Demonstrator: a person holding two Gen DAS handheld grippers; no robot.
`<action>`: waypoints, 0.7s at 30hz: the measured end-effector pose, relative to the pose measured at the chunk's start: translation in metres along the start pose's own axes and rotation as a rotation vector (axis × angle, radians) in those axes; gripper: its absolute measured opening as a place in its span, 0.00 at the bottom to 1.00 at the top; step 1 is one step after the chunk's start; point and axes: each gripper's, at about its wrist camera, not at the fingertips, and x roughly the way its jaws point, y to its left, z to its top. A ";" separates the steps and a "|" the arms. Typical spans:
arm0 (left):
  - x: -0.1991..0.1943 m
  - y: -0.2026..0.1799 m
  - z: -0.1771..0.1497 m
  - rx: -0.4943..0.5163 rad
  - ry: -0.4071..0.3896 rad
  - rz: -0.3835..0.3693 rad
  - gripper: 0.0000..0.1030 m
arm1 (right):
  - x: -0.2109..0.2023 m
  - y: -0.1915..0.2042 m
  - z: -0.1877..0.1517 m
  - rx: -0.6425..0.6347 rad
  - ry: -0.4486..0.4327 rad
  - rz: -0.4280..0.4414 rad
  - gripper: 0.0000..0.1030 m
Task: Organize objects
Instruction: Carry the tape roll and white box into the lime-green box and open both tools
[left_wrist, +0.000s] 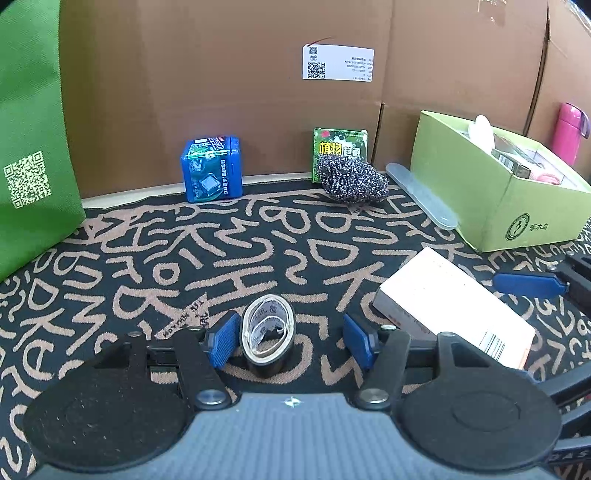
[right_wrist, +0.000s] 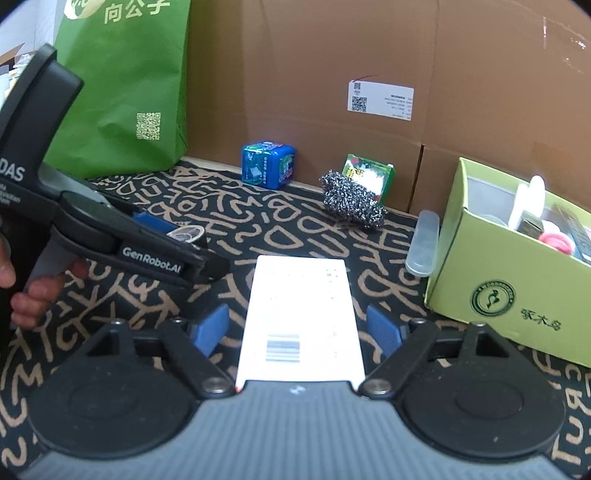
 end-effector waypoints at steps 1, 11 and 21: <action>0.000 0.000 0.001 -0.002 0.001 -0.001 0.60 | 0.002 -0.001 0.001 0.000 0.004 0.001 0.79; -0.002 0.008 0.000 -0.008 -0.009 -0.024 0.37 | 0.013 -0.005 -0.001 0.032 0.022 0.048 0.64; -0.004 0.002 -0.002 0.028 -0.013 -0.023 0.30 | 0.011 -0.006 -0.003 0.036 0.016 0.058 0.64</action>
